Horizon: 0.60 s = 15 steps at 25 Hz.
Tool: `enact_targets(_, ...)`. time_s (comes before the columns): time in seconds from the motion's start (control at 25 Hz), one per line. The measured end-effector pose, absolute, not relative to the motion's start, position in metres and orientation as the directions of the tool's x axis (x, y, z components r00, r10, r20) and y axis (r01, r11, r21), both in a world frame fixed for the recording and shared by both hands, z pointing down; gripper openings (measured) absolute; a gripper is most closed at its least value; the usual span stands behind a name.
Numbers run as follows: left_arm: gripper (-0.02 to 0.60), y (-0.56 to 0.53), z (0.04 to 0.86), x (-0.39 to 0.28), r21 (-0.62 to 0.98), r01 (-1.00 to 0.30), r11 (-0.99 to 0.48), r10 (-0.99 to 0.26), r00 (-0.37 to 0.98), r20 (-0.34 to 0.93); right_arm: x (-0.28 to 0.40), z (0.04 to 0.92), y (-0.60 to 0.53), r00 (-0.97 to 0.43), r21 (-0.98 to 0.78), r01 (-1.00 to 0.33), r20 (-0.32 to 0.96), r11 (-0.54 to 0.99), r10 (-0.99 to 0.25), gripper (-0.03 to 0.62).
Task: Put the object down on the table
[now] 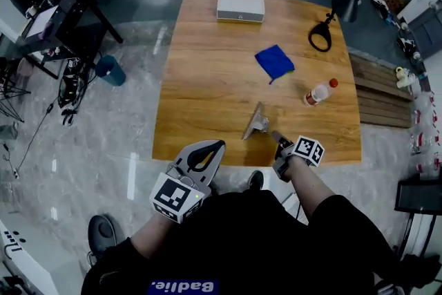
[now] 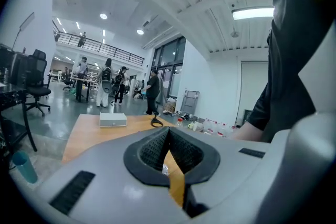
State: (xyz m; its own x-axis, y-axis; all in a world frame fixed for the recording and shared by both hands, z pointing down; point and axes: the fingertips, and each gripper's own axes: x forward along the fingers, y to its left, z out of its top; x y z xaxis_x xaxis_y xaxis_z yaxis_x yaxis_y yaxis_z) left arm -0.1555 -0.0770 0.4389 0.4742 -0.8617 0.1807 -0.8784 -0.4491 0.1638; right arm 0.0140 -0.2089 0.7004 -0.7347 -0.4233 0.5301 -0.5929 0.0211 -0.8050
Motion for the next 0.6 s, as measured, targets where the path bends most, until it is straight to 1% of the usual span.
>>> enact_targets(0.16,0.008,-0.075,0.447,-0.154,0.216,-0.831,-0.512,-0.824,0.546,0.150,0.013,0.658,-0.183,-0.745,-0.850,-0.526,0.440,0.036,-0.501,0.078)
enact_targets(0.32,0.008,-0.073,0.448,-0.140,0.231,-0.785,-0.575,-0.781,0.610,0.132,0.007,0.617,-0.163,-0.757,-0.864,-0.493,0.372,0.096,-0.537,0.078)
enact_targets(0.44,0.008,-0.073,0.442,-0.126,0.216,-0.774,-0.595,-0.771,0.626,0.119,0.006,0.588,-0.155,-0.774,-0.834,-0.511,0.342,0.206,-0.533,0.078)
enact_targets(0.6,0.008,-0.073,0.433,-0.103,0.179,-0.784,-0.595,-0.777,0.617,0.121,-0.001,0.549,-0.151,-0.836,-0.811,-0.452,0.241,0.370,-0.493,0.077)
